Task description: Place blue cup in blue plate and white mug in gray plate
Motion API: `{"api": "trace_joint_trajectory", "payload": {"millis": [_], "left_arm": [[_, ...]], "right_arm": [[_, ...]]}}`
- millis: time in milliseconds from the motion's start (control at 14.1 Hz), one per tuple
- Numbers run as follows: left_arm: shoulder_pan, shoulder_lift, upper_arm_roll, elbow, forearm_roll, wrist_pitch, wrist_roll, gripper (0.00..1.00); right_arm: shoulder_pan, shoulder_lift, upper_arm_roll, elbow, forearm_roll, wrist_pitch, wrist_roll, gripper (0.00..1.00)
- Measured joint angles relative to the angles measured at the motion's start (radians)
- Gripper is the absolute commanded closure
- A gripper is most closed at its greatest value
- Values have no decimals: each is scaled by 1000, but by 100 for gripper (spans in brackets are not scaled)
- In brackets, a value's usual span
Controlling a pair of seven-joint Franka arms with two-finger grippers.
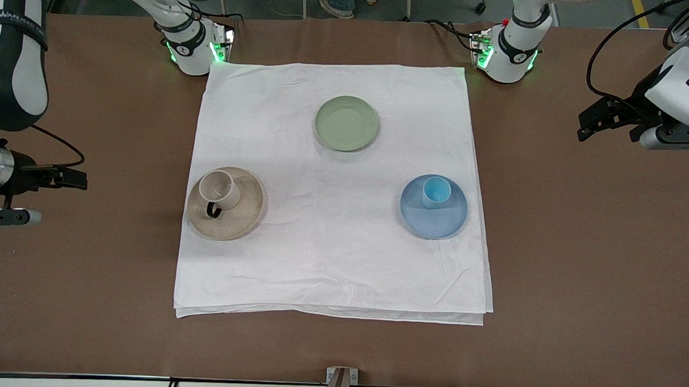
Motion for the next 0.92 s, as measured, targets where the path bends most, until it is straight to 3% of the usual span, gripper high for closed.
{"api": "trace_joint_trajectory", "payload": {"millis": [355, 923], "left_arm": [[4, -3, 2, -7, 0, 0, 0, 0], [4, -7, 2, -18, 0, 0, 0, 0]], "right_arm": [[-42, -83, 4, -20, 43, -28, 0, 0], [-27, -318, -15, -237, 57, 14, -1, 0]]}}
